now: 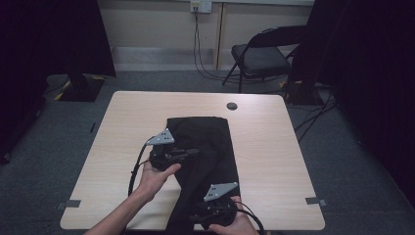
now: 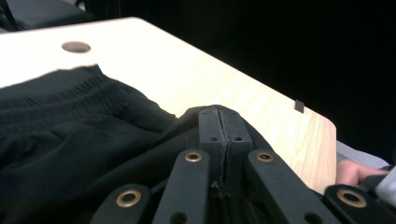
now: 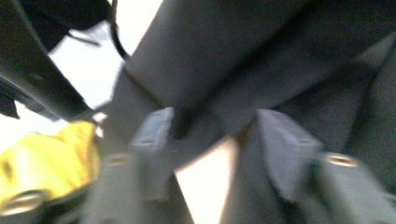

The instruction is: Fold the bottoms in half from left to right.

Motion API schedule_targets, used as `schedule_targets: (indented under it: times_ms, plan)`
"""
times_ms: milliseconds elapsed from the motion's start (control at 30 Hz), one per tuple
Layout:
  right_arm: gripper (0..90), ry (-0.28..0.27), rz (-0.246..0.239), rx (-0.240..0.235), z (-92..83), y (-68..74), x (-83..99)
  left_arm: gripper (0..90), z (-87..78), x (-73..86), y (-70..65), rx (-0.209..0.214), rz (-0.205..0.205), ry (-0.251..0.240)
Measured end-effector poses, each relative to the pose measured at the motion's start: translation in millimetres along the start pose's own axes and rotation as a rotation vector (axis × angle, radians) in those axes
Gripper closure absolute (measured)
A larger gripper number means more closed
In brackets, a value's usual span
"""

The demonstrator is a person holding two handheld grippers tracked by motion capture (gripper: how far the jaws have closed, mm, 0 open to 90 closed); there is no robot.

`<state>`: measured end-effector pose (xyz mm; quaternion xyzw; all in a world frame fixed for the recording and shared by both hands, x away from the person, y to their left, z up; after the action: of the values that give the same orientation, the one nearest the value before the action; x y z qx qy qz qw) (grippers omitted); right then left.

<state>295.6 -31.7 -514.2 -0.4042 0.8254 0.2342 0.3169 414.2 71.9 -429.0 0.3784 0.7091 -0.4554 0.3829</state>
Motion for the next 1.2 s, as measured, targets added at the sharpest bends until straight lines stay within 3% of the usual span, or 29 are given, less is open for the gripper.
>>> schedule_targets:
  times_ms: [67,100,200,233,267,300,367,433,467,500,533,600,700,733,767,800,833,900,1000,1100,1200]
  plan:
    - [34.4,-0.027,0.019,0.001,0.4,-2.0,-1.9,89.2,6.4,0.9,1.2,0.007,-0.016,-0.003]
    - [32.5,-0.024,0.023,-0.017,2.9,-1.4,-2.3,89.2,9.7,1.0,1.4,0.004,-0.018,-0.003]
    - [33.4,-0.006,0.011,-0.003,12.6,0.3,-3.8,89.2,17.0,0.4,-0.7,0.022,-0.03,-0.009]
    - [39.5,-0.006,0.017,0.019,16.8,-0.3,-4.6,89.2,18.4,0.7,-1.1,0.019,-0.027,-0.001]
    - [57.4,-0.024,0.03,0.013,17.6,0.1,-6.2,89.1,19.1,1.1,-0.8,0.02,-0.026,0.003]
    - [69.0,-0.038,0.017,0.007,15.9,1.3,-7.8,89.1,18.7,2.1,-0.2,0.019,-0.025,0.009]
    - [86.2,-0.07,-0.022,0.032,6.0,2.6,-12.0,88.9,14.7,4.0,4.1,-0.001,-0.018,0.008]
    - [89.4,-0.141,-0.018,0.033,-15.7,-1.1,-21.4,88.4,10.6,6.5,8.6,-0.004,-0.034,0.001]
    - [89.7,-0.178,-0.027,0.063,-25.9,-8.0,-26.0,87.7,9.0,8.6,11.0,-0.005,-0.037,0.006]
    - [89.8,-0.191,-0.008,0.097,-34.8,-18.5,-29.4,87.5,7.6,10.4,13.1,-0.011,-0.039,0.007]
    - [90.0,-0.241,0.073,0.132,-53.4,-40.4,-35.1,83.7,6.3,11.8,14.4,-0.012,-0.052,0.0]
    - [90.0,-0.25,0.082,0.156,-59.7,-47.0,-36.2,78.5,5.2,14.7,16.1,-0.01,-0.081,-0.013]
    - [90.0,-0.226,0.083,0.251,-77.2,-69.6,-34.0,67.4,5.1,24.2,21.0,-0.048,-0.073,0.031]
    - [90.0,-0.202,0.078,0.306,-79.2,-79.1,-29.2,60.7,4.7,27.0,22.9,-0.06,-0.079,0.043]
    - [90.0,-0.184,0.111,0.323,-81.9,-89.9,-22.9,55.5,4.1,30.8,25.7,-0.079,-0.079,0.061]
    - [90.0,-0.184,0.111,0.323,-81.9,-89.9,-22.9,55.5,3.5,33.5,27.5,-0.089,-0.077,0.069]
    - [90.0,-0.15,0.134,0.338,-81.6,-98.1,-16.6,56.3,3.7,39.1,29.2,-0.086,-0.083,0.082]
    - [90.0,-0.131,0.119,0.354,-79.6,-100.1,-13.4,57.8,6.4,51.7,29.9,-0.079,-0.085,0.122]
    - [89.3,-0.028,0.089,0.355,-58.1,-100.3,6.8,61.6,14.5,71.4,29.9,-0.067,-0.077,0.218]
    - [85.9,-0.005,0.073,0.328,-38.8,-94.2,16.7,61.6,20.9,82.7,33.0,-0.082,-0.074,0.25]
    - [73.0,0.044,0.017,0.329,-24.7,-89.0,21.9,59.5,23.1,94.1,35.5,-0.095,-0.076,0.304]
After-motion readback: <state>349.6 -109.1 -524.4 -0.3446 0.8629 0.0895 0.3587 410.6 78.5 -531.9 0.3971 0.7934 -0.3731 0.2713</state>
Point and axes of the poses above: each handheld gripper's, and its own axes: z roughly forward along the jaws, x roughly out of its underside, y roughly to its left, the point moved 7 cm from there along z, roughly forward along the jaws, and after that the axes turned 13 degrees about x, right-handed, at the moved point
